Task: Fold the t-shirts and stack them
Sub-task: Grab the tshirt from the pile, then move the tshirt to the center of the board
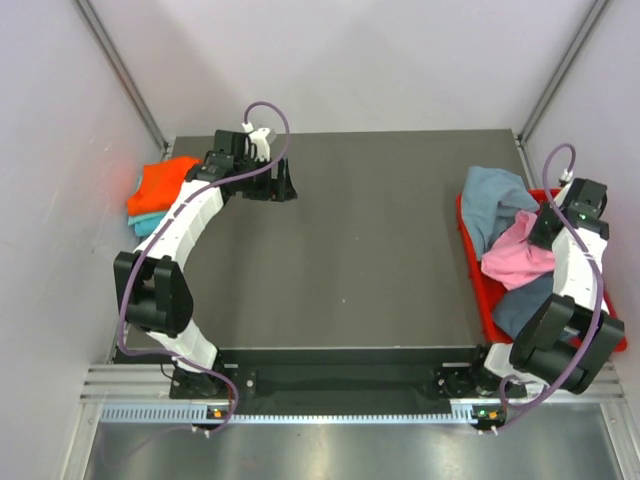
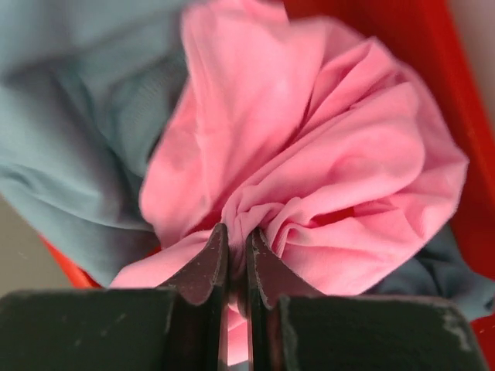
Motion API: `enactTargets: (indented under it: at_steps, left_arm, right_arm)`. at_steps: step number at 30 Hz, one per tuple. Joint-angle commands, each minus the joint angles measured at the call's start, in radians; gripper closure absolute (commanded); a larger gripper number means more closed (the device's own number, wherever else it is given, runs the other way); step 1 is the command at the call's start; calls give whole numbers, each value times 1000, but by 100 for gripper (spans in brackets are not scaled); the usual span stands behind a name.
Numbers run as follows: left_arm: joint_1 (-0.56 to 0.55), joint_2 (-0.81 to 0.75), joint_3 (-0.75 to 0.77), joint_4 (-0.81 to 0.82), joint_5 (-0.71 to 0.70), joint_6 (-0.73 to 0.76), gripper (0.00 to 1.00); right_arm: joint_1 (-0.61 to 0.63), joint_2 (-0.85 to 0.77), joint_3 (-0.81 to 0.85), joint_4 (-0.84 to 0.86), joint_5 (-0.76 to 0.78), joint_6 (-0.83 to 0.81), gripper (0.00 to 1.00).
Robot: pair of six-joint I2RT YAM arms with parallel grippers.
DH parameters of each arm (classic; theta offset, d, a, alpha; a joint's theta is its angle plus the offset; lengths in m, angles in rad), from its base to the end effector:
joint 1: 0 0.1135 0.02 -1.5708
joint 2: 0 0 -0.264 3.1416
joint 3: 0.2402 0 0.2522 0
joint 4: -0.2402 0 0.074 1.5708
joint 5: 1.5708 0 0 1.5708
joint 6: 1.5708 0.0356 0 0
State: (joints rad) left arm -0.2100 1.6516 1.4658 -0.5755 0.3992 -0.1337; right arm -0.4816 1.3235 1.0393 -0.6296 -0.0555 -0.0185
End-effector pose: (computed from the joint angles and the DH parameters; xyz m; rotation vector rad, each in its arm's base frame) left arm 0.3594 -0.0908 0.3167 0.2912 2.3253 -0.6364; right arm 0.2440 -0.1253 0.2716 0.5481 2.4271 -0.1429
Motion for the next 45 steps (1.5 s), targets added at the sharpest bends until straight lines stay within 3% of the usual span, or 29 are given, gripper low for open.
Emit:
enactTargets:
  at_steps: [1,5,7,9,11,18,26,35,39,41,42,43,45]
  left_arm:
    - [6,-16,14,46,-16,-21,17]
    - [6,14,59,20,-142,-3,17]
    - [6,30,99,-21,-178,18,2]
    - [11,50,129,-32,-221,-3,1]
    - [30,48,131,-21,-200,-29,1]
    - [40,-3,166,-9,-376,-32,1]
    - [118,-81,171,-21,-438,-4,1]
    - [241,-125,131,0,-415,-121,3]
    - [261,-147,99,5,-387,-130,4]
    - [261,-162,73,11,-355,-136,4]
    - [262,-168,65,14,-343,-139,4]
    - [261,-177,47,16,-320,-141,4]
    - [262,-187,33,17,-298,-145,5]
  right_arm:
    - [41,-125,132,47,-35,-12,100]
    - [191,-236,264,122,-153,-142,100]
    - [297,-276,294,183,-159,-173,100]
    - [377,-282,335,217,-178,-163,100]
    - [441,-253,404,228,-248,-141,100]
    - [604,-113,557,272,-403,0,100]
    - [787,72,884,301,-434,-5,100]
    - [990,296,1269,312,-417,77,100]
    - [1019,266,1182,298,-400,69,100]
    - [1014,226,997,295,-330,48,100]
    - [1012,179,919,294,-304,-12,97]
    - [1002,157,762,291,-264,-46,88]
    - [982,108,612,278,-199,-86,86]
